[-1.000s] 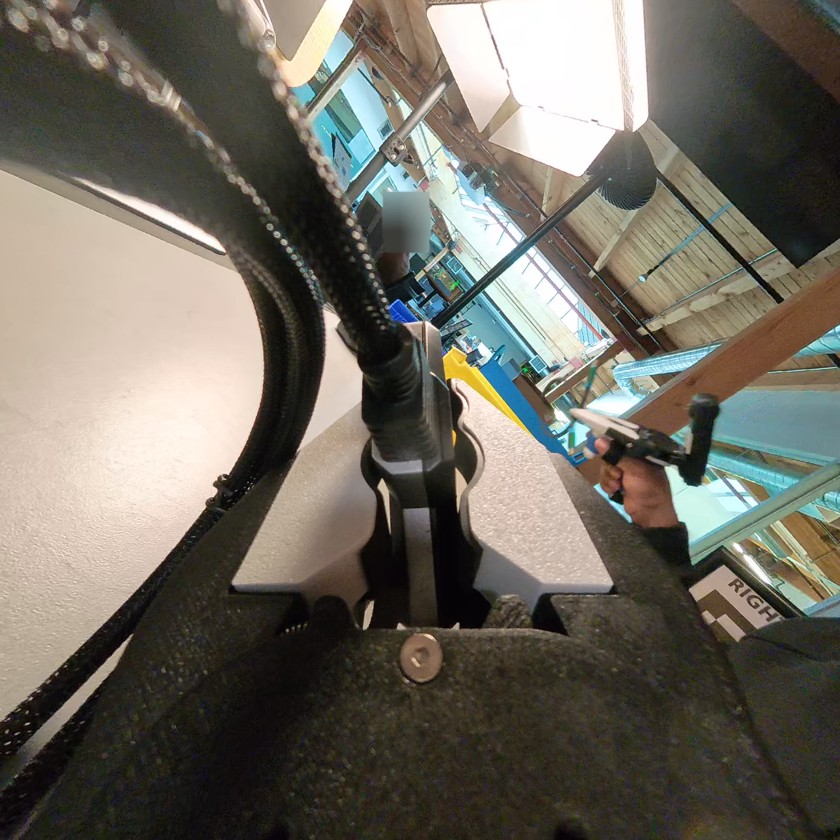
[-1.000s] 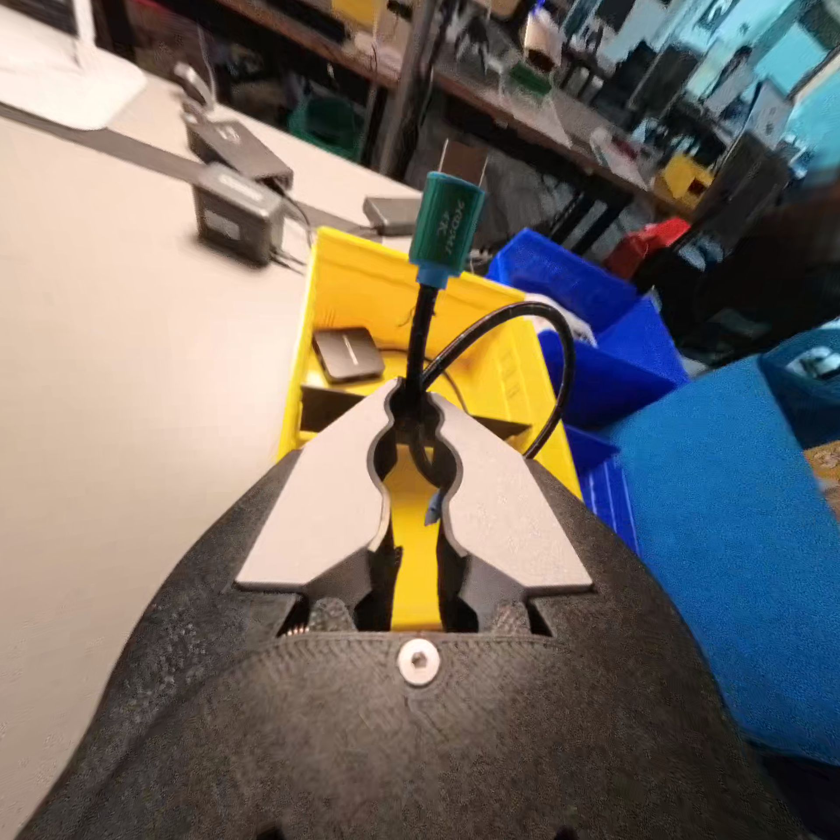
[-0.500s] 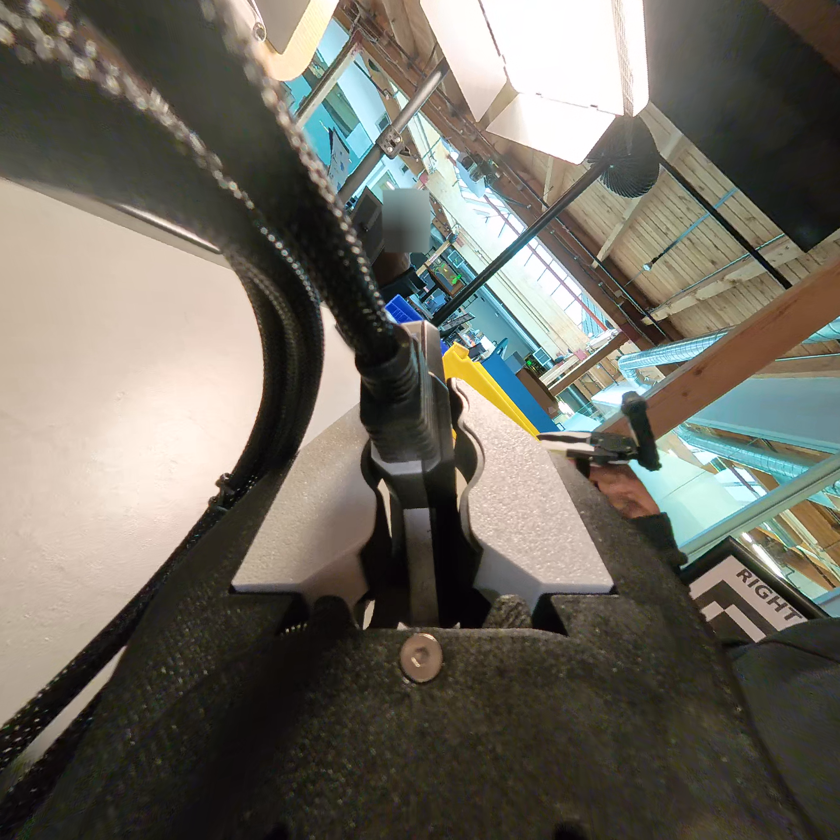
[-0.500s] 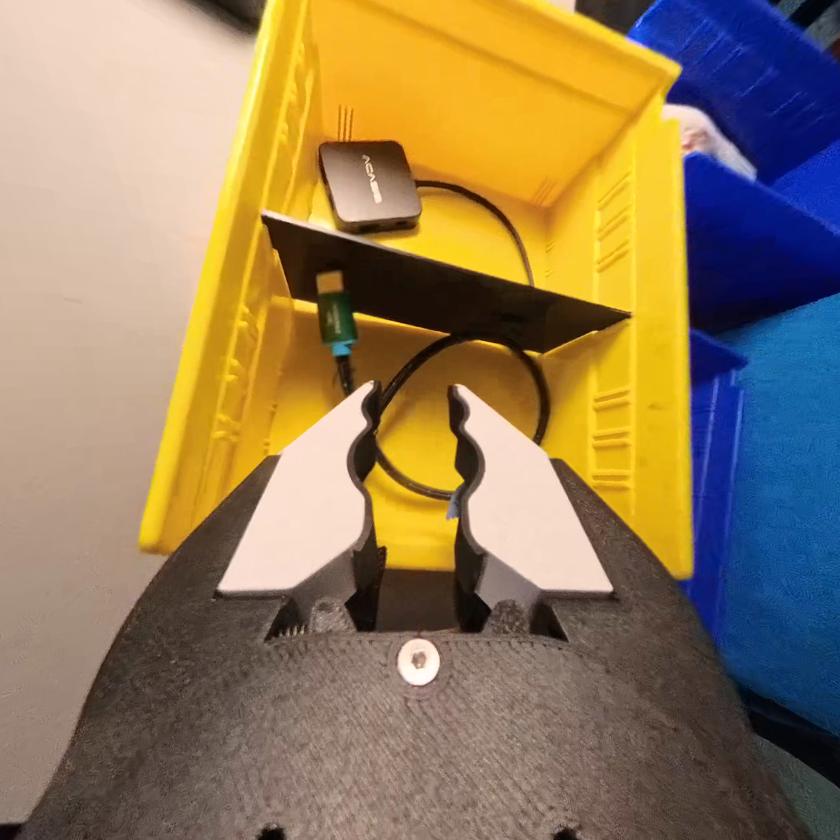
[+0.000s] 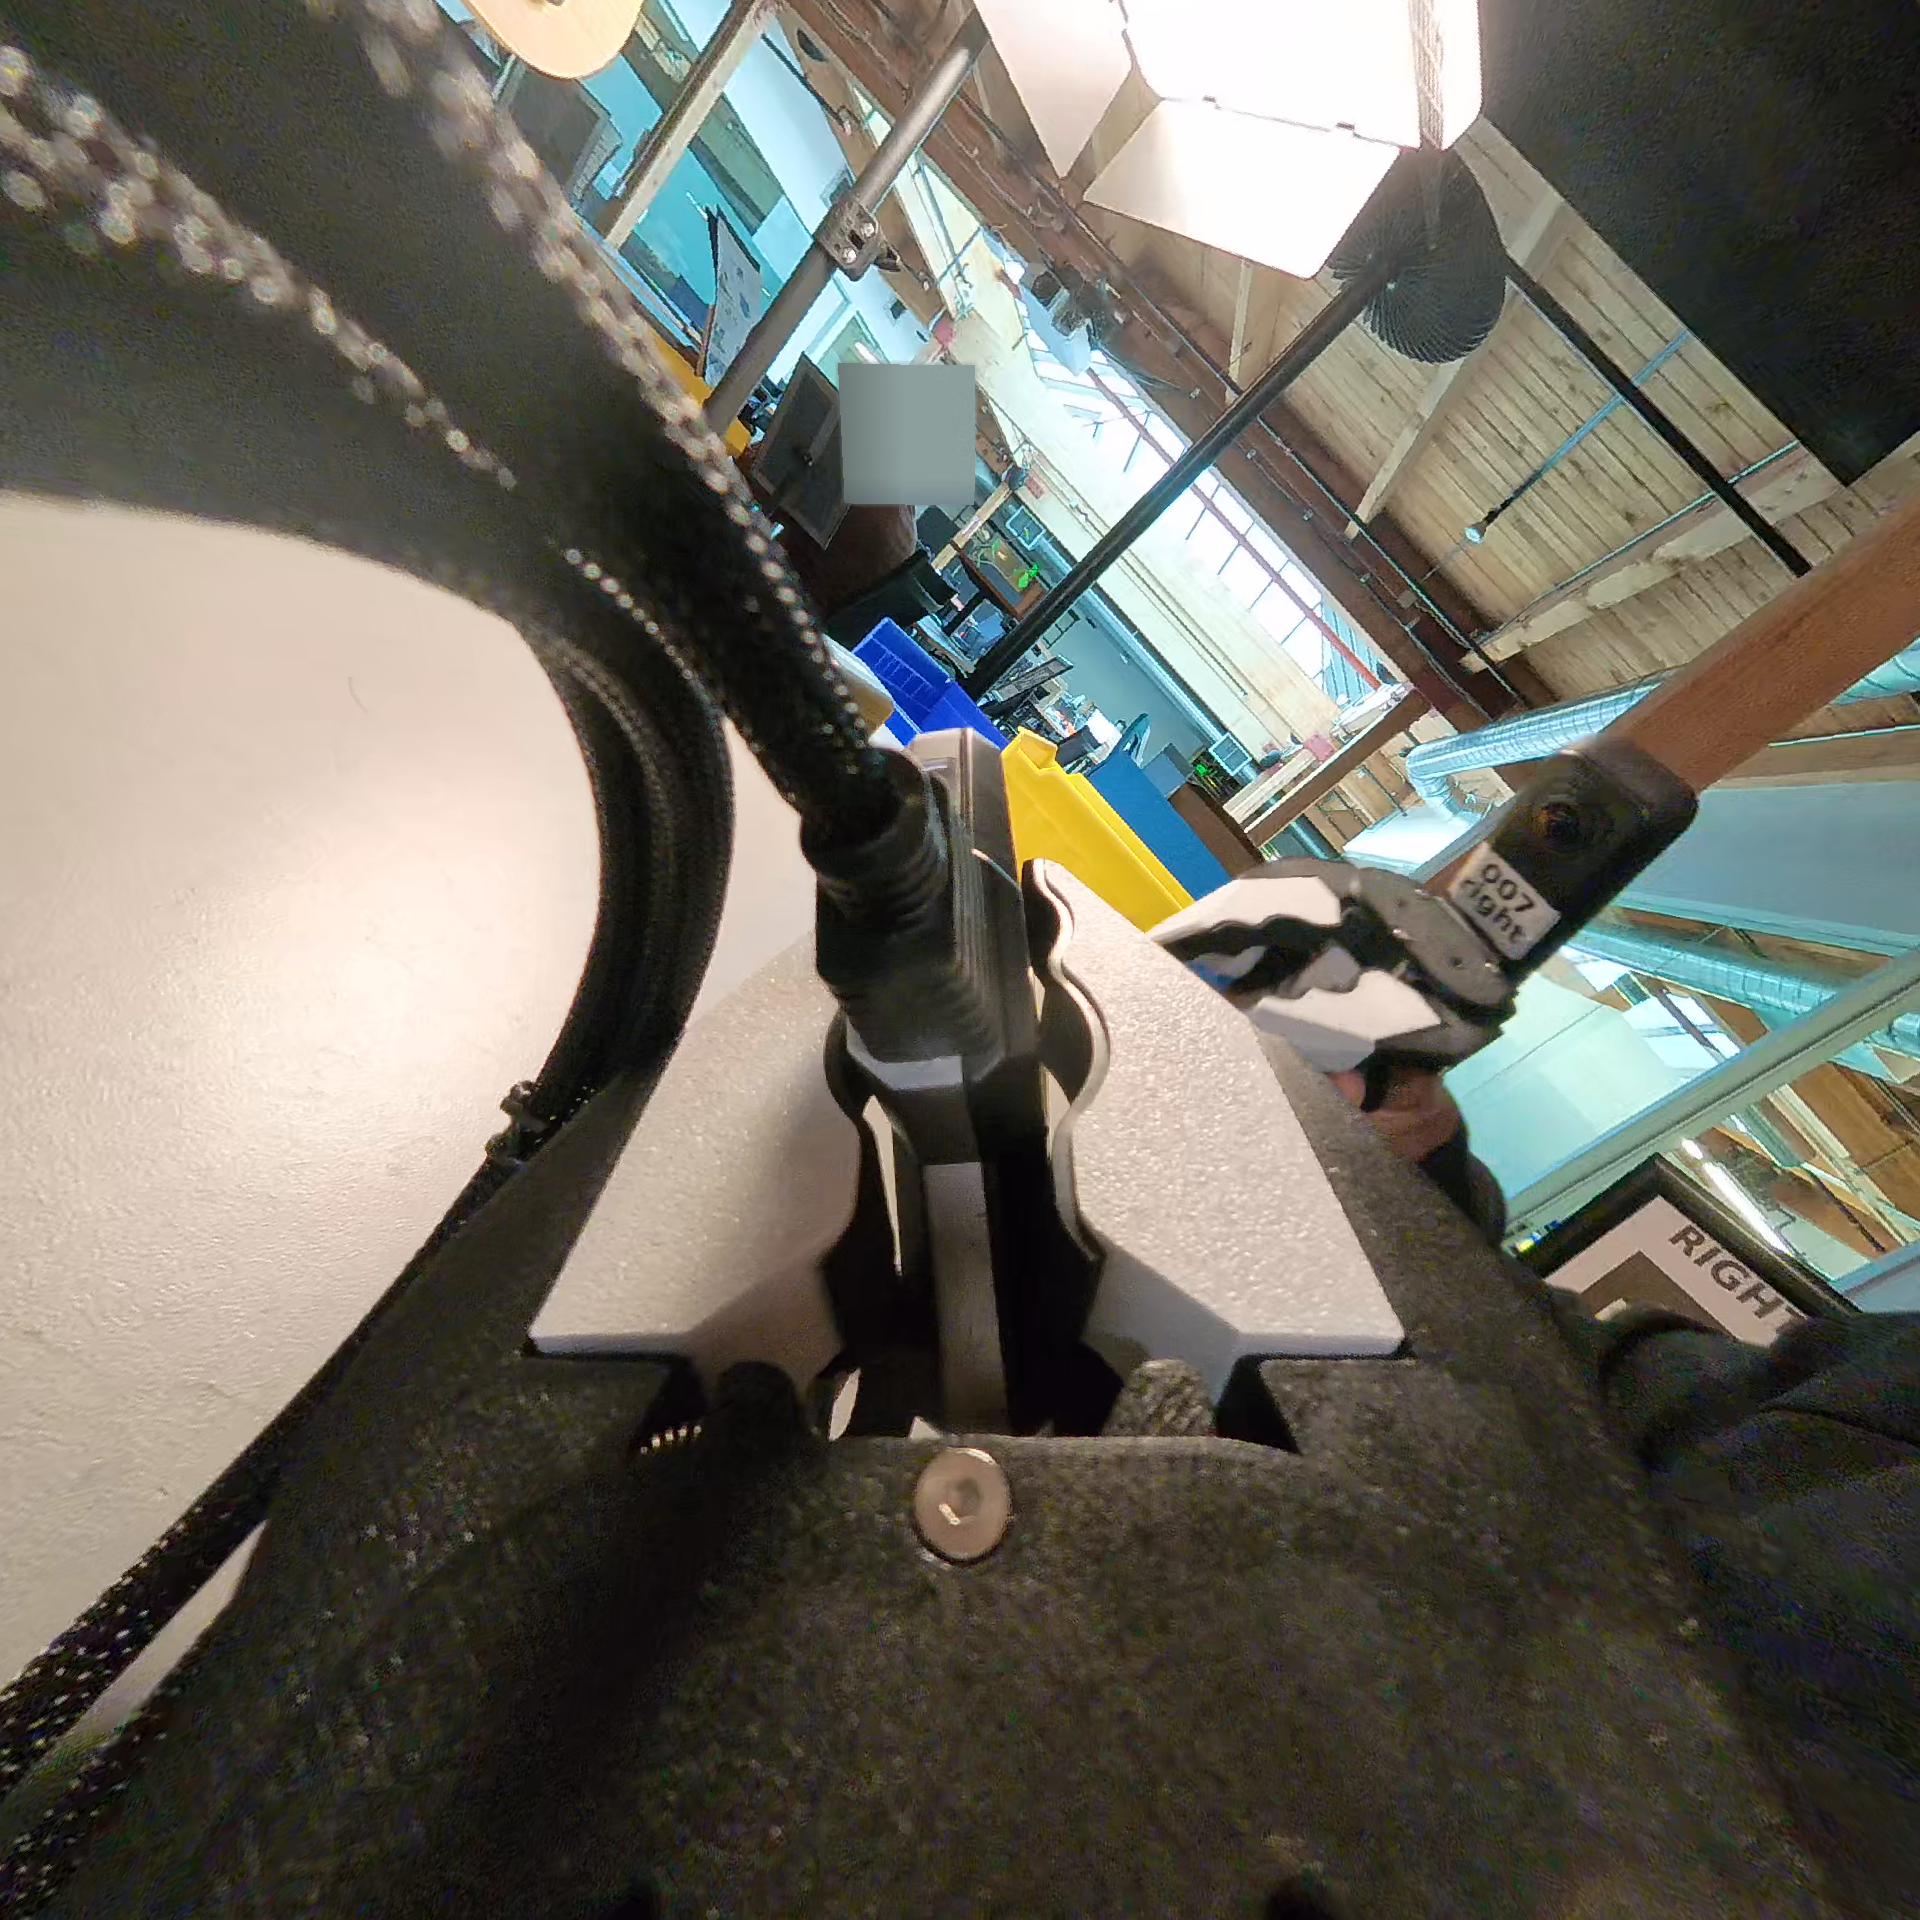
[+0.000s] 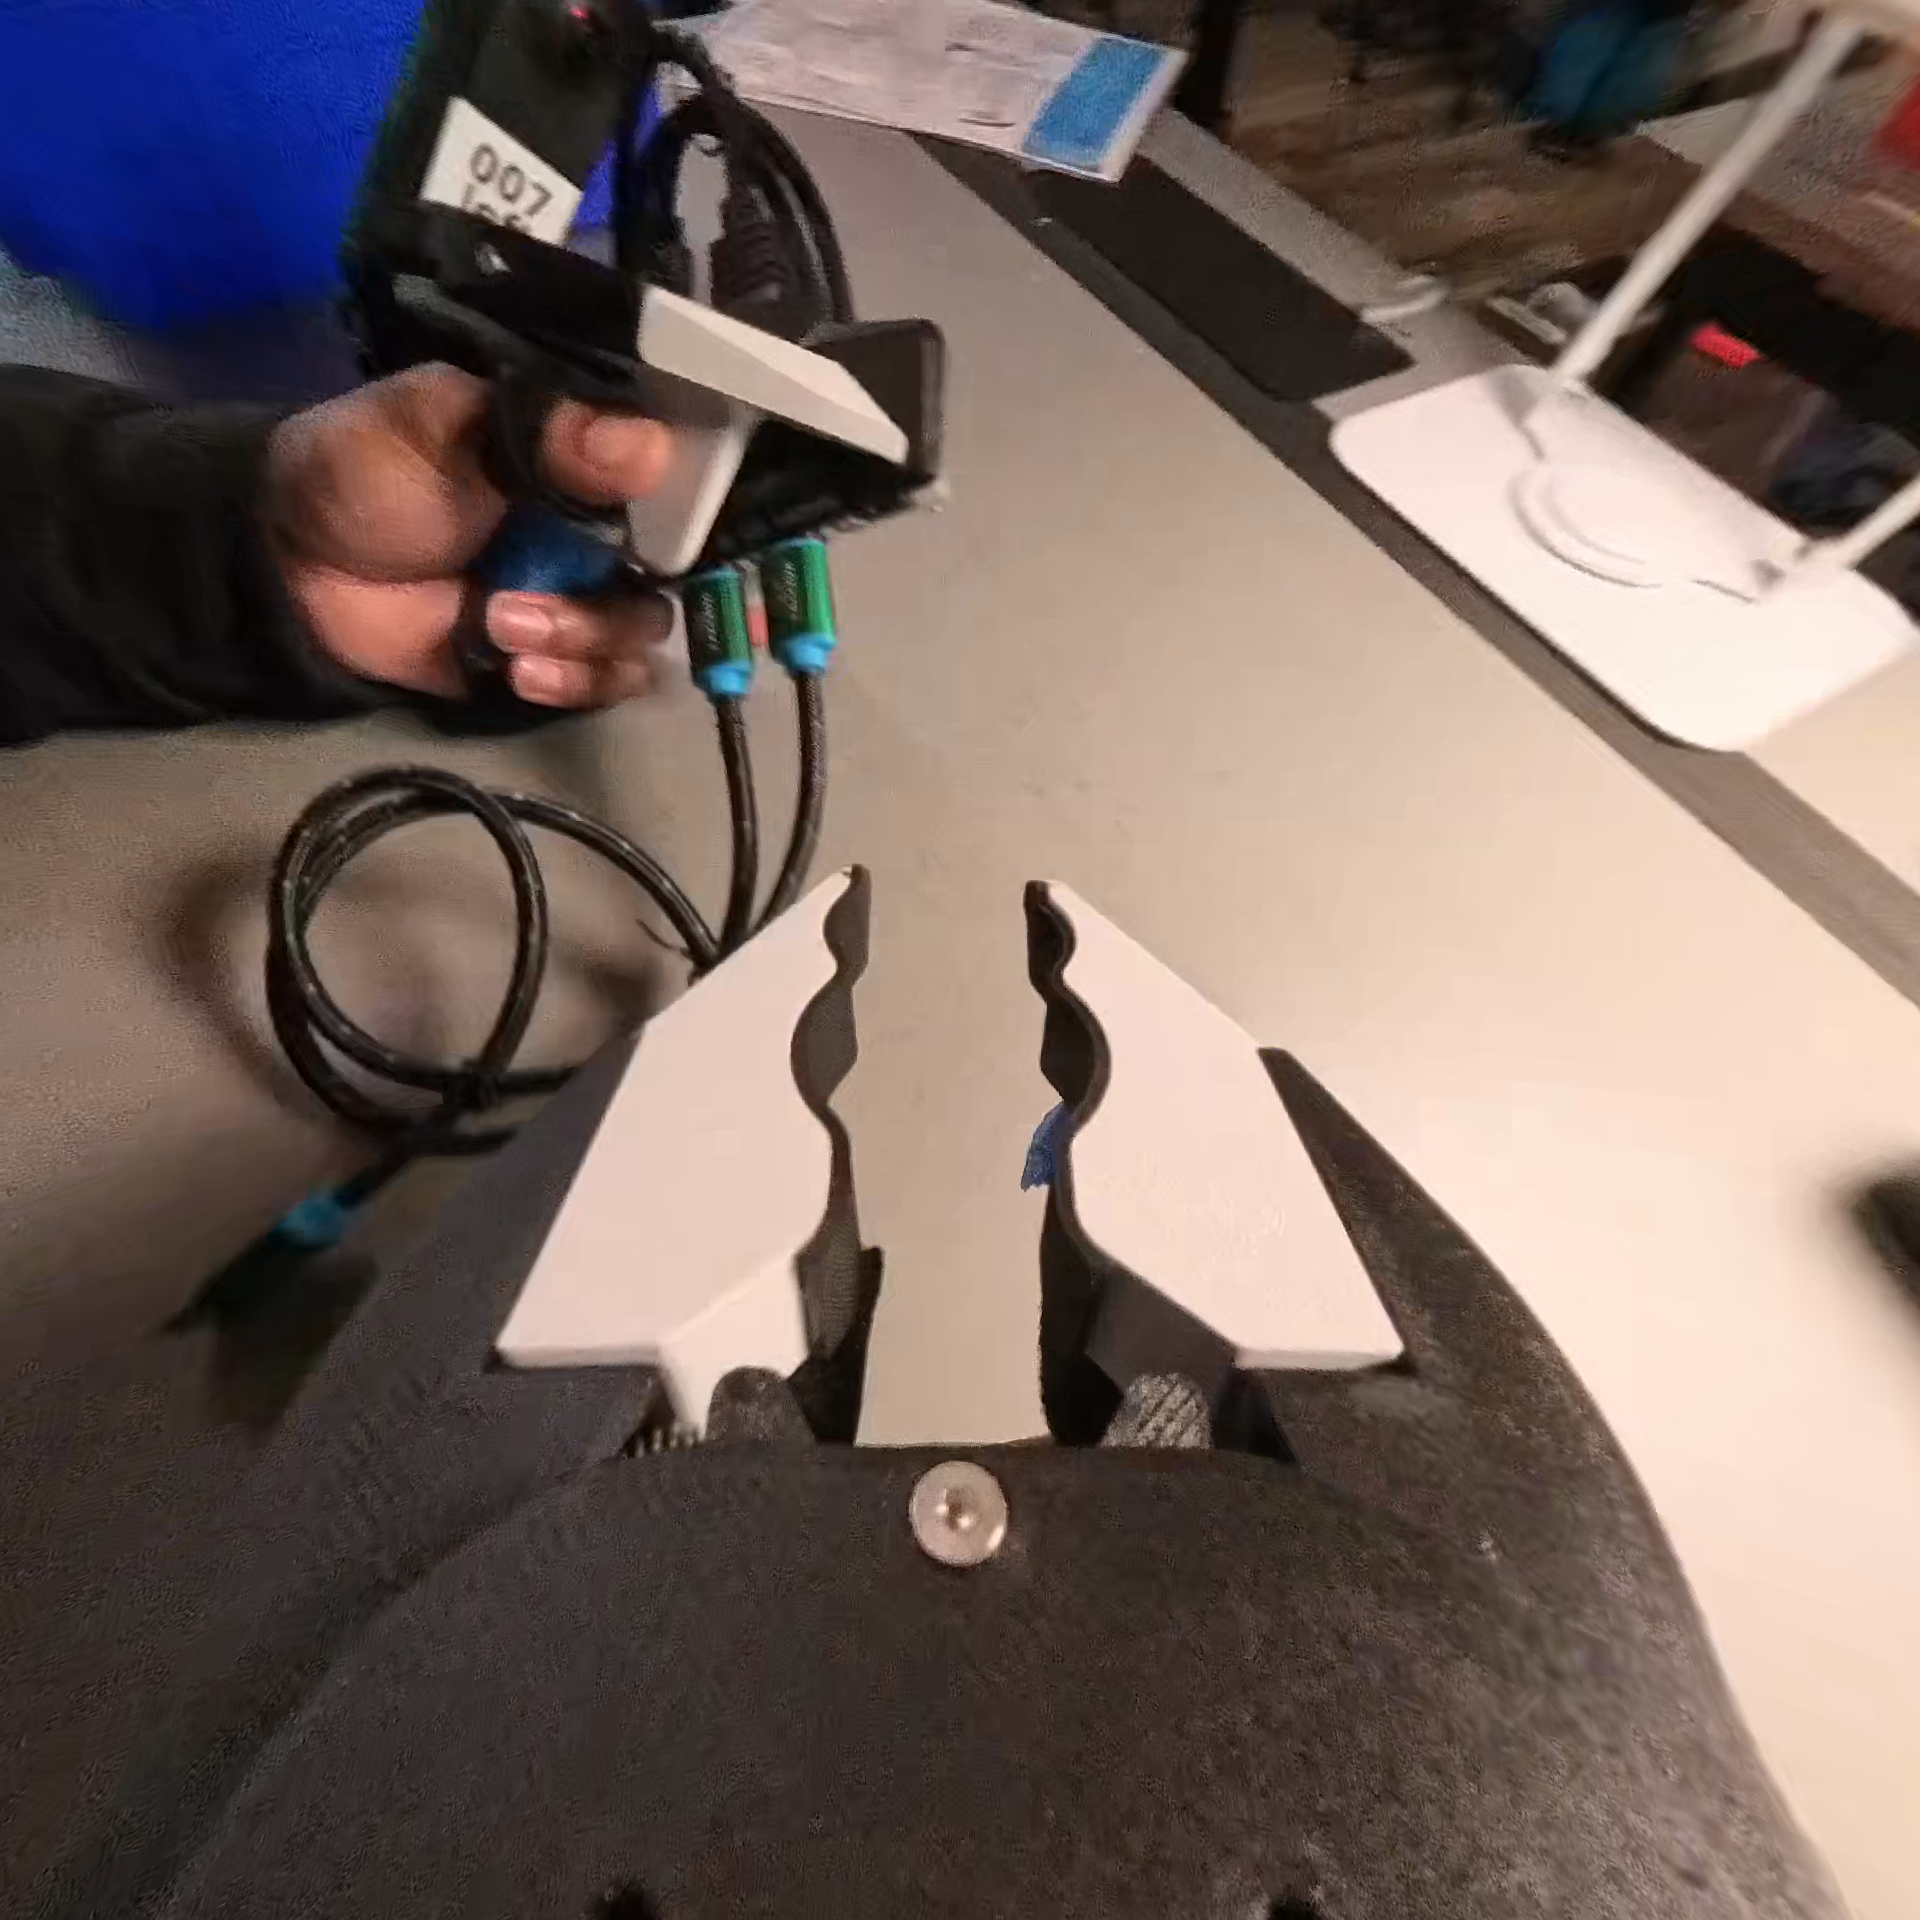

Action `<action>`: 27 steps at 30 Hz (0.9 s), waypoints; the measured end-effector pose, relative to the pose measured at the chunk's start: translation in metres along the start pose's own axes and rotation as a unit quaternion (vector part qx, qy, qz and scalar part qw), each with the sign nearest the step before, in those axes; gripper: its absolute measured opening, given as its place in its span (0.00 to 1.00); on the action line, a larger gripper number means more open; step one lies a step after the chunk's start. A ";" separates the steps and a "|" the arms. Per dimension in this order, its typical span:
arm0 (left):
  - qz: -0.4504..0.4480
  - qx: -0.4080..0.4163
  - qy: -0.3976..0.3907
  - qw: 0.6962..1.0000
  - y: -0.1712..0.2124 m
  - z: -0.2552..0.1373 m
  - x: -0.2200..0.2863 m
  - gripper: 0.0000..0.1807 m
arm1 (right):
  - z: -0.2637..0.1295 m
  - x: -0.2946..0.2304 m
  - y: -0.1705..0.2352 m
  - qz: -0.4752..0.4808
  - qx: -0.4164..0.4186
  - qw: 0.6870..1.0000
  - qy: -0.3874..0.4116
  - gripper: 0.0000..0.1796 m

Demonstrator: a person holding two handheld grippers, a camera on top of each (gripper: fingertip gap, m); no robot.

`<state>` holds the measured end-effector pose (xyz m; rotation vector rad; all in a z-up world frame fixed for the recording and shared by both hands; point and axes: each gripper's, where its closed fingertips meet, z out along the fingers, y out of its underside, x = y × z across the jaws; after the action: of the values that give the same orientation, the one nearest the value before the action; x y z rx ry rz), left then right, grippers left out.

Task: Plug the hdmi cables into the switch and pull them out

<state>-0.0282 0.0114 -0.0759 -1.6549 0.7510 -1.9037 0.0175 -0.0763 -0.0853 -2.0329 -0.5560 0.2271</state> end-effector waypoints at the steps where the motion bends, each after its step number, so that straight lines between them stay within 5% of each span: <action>1: -0.001 0.000 0.001 1.000 0.000 0.000 0.000 0.12 | 0.020 -0.009 -0.004 -0.008 -0.001 1.000 -0.020 0.18; 7: -0.012 -0.008 0.006 1.000 0.002 0.001 0.000 0.12 | 0.083 -0.029 0.006 -0.086 -0.051 0.994 -0.035 0.13; 9: -0.020 -0.011 0.005 1.000 0.002 0.001 -0.002 0.12 | 0.082 -0.034 0.003 -0.093 -0.027 0.994 -0.047 0.05; 27: -0.017 -0.097 0.064 0.993 0.028 0.010 0.018 0.12 | 0.051 -0.016 0.002 -0.142 0.052 0.988 0.017 0.03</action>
<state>-0.0198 -0.0224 -0.0815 -1.6805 0.9939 -2.0319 -0.0154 -0.0452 -0.1139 -1.8274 -0.7878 0.0483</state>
